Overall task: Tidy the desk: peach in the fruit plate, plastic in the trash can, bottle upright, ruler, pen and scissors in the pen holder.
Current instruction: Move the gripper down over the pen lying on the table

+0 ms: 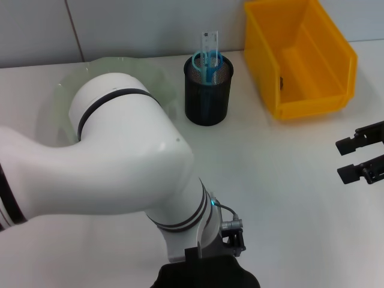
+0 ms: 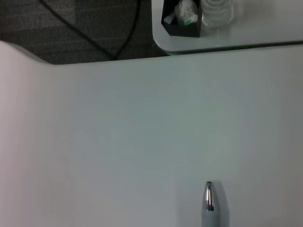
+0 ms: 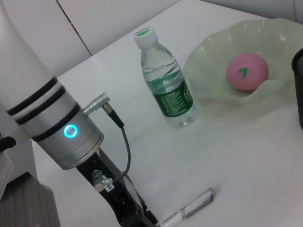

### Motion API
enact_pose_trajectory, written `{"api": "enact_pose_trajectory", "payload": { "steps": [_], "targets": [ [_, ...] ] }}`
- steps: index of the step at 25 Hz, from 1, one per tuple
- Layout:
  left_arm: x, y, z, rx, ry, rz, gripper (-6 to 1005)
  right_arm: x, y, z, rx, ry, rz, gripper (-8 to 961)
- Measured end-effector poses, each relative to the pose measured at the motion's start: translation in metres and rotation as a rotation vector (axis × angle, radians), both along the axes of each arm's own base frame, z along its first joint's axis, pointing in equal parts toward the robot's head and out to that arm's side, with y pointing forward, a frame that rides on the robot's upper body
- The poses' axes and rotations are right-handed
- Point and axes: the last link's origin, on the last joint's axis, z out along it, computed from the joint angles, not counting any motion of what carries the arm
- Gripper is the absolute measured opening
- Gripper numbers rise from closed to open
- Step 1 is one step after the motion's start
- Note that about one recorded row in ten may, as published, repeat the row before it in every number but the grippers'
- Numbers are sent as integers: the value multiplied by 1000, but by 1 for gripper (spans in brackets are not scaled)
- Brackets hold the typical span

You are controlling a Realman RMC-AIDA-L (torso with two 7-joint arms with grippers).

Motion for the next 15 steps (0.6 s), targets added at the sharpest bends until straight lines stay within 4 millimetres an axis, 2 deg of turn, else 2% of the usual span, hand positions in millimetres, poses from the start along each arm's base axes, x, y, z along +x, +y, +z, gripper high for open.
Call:
{"api": "enact_pose_trajectory", "payload": {
  "steps": [11, 15],
  "targets": [
    [-3, 0, 0, -3, 5, 17, 218, -3, 2, -1, -3, 2, 8, 762],
    [-4, 0, 0, -11, 6, 7, 214, -3, 3, -1, -2, 1, 8, 762]
  ]
}}
